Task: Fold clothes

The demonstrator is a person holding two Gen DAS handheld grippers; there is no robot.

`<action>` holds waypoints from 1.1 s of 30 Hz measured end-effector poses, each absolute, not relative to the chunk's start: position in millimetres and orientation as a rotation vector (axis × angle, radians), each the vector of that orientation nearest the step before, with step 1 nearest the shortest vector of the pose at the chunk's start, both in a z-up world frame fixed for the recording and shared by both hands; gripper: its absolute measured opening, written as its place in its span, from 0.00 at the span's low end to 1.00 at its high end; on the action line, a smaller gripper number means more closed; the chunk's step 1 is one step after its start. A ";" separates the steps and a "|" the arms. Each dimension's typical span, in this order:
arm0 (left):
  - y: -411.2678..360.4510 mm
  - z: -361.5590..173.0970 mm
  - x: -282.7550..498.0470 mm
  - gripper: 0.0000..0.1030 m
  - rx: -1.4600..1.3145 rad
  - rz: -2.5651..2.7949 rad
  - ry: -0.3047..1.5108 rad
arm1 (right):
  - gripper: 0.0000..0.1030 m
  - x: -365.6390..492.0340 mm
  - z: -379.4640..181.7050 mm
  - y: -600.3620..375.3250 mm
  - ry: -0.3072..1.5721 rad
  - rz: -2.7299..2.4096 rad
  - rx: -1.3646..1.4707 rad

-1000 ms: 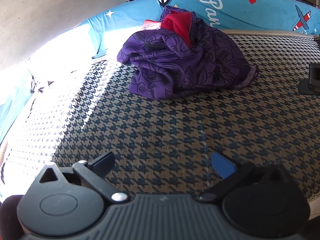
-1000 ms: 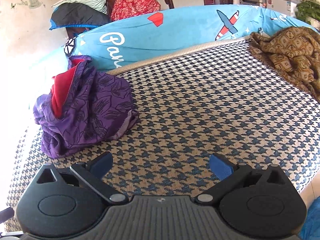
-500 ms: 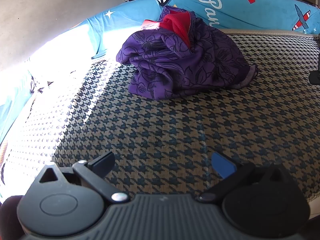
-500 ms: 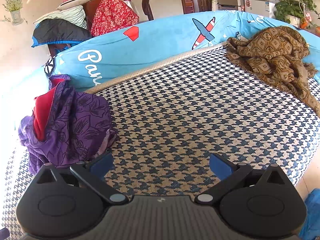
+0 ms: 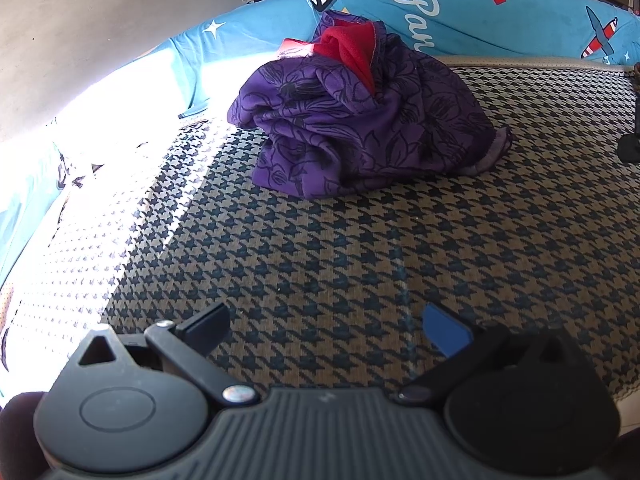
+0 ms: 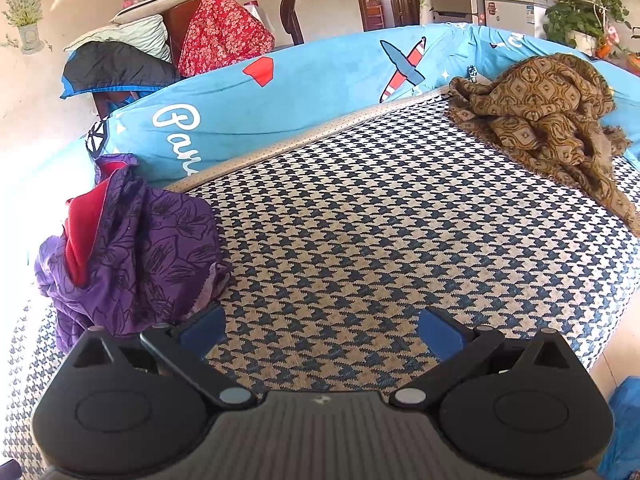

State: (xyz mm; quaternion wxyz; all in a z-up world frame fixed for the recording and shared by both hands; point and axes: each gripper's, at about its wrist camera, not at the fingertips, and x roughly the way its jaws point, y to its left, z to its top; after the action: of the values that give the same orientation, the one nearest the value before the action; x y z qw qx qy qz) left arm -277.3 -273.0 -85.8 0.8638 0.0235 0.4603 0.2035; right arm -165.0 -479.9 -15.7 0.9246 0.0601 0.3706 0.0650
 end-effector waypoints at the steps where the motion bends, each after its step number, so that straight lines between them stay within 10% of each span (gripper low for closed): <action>1: -272.8 -85.9 -277.1 1.00 0.048 0.426 0.964 | 1.00 -164.9 -15.6 -480.1 0.760 0.132 0.124; 33: -230.5 -101.3 -298.8 1.00 -0.048 0.411 0.958 | 1.00 -166.5 -43.7 -413.4 0.826 0.438 0.110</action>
State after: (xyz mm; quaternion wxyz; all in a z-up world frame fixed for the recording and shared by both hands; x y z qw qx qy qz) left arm -298.8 -230.5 -101.3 0.8669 -0.0230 0.4577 0.1961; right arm -166.5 -413.4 -43.7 0.8912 0.0530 0.3978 0.2112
